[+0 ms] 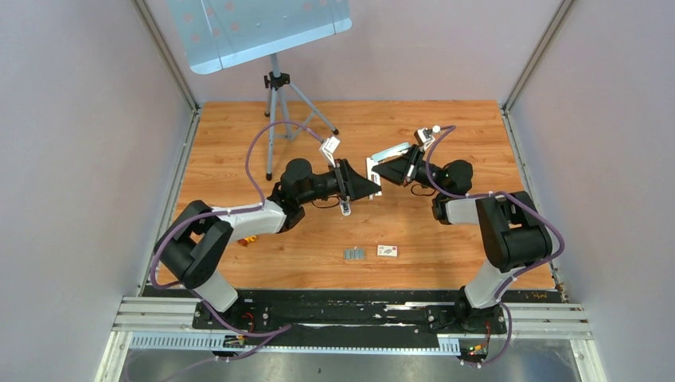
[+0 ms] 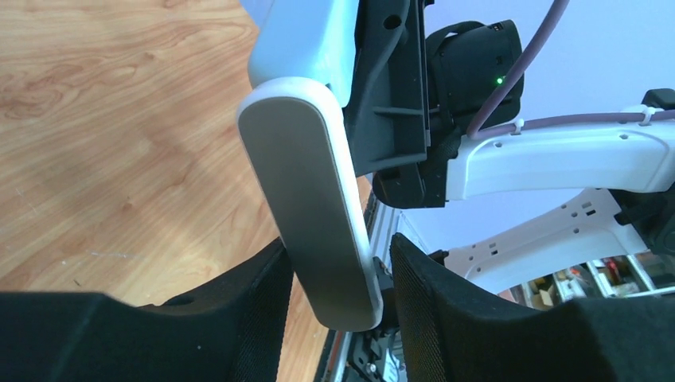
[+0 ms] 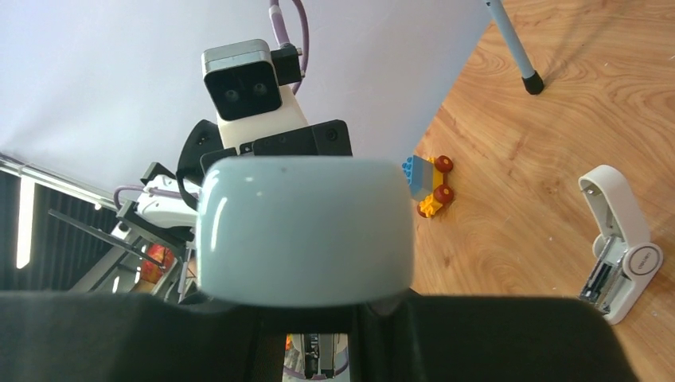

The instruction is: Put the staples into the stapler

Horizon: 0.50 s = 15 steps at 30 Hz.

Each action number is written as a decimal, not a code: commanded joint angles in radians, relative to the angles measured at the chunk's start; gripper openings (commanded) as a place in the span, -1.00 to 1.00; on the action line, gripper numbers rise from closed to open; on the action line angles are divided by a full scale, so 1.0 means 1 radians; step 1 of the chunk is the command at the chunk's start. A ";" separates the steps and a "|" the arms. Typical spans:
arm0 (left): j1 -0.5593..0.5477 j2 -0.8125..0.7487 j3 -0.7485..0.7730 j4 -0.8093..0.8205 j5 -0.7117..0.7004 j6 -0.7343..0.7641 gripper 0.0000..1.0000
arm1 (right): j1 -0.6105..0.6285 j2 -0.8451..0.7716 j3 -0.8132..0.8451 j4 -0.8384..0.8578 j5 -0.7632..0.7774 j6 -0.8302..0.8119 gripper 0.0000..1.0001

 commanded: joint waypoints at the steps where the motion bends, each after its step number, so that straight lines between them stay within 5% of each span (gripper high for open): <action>1: -0.006 0.019 0.030 0.094 0.006 -0.021 -0.11 | 0.015 -0.012 -0.012 0.099 -0.019 -0.001 -0.76; 8: -0.006 0.019 0.030 -0.018 -0.024 0.019 -0.91 | 0.006 0.036 -0.047 0.098 -0.025 -0.043 -0.37; 15: -0.006 0.009 0.045 -0.204 -0.078 0.116 -1.00 | -0.034 0.163 -0.115 0.099 -0.008 -0.080 -0.01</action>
